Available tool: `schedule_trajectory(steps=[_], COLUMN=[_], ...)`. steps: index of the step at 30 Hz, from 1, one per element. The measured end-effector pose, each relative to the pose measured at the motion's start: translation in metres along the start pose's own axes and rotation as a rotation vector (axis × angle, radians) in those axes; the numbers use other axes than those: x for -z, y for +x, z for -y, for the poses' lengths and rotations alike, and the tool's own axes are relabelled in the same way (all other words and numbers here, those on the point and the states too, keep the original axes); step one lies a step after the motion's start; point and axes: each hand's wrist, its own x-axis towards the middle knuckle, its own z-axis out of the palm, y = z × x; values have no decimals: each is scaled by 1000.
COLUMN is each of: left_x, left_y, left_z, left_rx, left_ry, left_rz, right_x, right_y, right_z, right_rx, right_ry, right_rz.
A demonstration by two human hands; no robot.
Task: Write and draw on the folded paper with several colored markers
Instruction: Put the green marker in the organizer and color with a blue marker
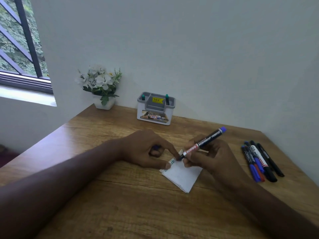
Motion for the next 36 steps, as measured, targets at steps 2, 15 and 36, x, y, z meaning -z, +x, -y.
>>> schedule_trajectory(steps=[2,15,36], left_x=[-2,0,1], left_y=[0,-1,-1], left_z=[1,2,3], left_rx=[1,7,9], left_ry=[-15,-88,-127], left_rz=[-10,7,24], right_x=[-3,-15,-14], right_y=[-3,-7,-5], right_z=[1,-5,-4], right_rx=[-15,64,38], right_ry=[-72,-358,-400], right_rz=[65,89,69])
